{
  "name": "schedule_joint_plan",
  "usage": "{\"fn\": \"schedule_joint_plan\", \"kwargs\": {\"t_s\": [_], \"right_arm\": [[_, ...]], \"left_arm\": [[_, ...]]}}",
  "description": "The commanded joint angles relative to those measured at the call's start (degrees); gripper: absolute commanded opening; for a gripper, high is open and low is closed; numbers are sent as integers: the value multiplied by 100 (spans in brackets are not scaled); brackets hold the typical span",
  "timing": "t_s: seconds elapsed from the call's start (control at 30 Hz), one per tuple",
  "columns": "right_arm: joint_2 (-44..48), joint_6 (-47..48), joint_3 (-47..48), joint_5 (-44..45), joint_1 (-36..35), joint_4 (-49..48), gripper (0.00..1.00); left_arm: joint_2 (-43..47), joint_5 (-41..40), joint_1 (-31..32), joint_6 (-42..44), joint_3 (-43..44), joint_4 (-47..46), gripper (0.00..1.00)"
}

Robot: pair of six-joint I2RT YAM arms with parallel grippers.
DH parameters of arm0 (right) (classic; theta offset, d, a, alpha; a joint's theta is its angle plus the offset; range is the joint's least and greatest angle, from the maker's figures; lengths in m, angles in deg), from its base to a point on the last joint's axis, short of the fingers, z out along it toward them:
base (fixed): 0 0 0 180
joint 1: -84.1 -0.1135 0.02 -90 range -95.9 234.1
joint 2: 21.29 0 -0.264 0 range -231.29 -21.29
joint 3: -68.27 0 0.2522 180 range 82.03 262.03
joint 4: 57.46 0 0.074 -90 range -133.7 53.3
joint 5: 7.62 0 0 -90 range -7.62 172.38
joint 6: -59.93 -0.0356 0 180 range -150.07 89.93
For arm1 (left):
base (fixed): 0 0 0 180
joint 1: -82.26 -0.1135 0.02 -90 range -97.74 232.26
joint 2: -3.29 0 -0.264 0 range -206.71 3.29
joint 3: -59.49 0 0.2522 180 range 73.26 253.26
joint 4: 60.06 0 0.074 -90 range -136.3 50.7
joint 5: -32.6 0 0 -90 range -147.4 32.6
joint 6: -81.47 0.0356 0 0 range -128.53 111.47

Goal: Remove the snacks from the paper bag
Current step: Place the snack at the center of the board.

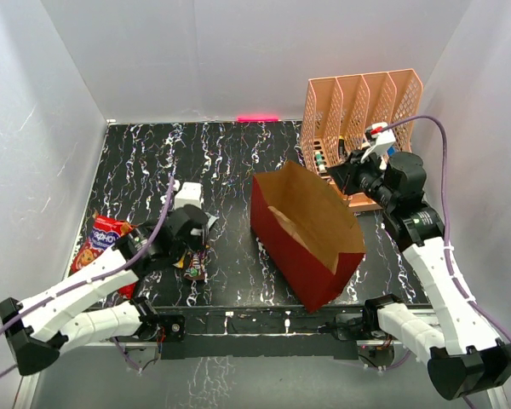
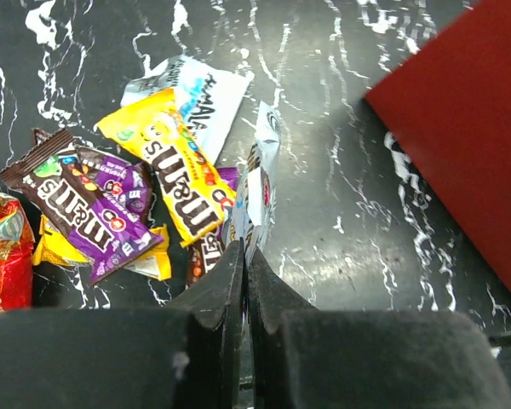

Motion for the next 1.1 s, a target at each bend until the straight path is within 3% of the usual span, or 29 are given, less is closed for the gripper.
{"fn": "schedule_joint_plan", "kwargs": {"t_s": [0.0,0.2,0.33,0.6,0.77,0.9,0.97,1.0,1.03,1.07], "right_arm": [[-105,141,148,146,6,-100,7],[199,101,-60,-8,7,25,8],[366,18,-52,-107,4,166,16],[508,-27,138,-49,-1,548,26],[798,-105,199,126,4,633,35],[905,-187,418,90,5,720,40],[915,-210,592,48,4,783,49],[913,-217,697,37,2,820,59],[897,-210,801,35,3,886,67],[891,-174,901,27,8,953,72]], "left_arm": [[-135,1239,-1122,493,-130,-655,0],[-351,1452,-2403,295,-459,-811,0],[-416,1661,-3059,81,-696,-993,0],[-353,1579,-3361,-489,-994,-1052,0],[-210,1033,-3370,-891,-1198,-829,1],[-90,843,-3383,-1002,-1307,-808,9],[-63,830,-3388,-1026,-1310,-801,17],[-43,851,-3384,-1003,-1290,-810,22],[-2,903,-3387,-909,-1251,-833,29],[31,930,-3388,-778,-1196,-858,47]]}}
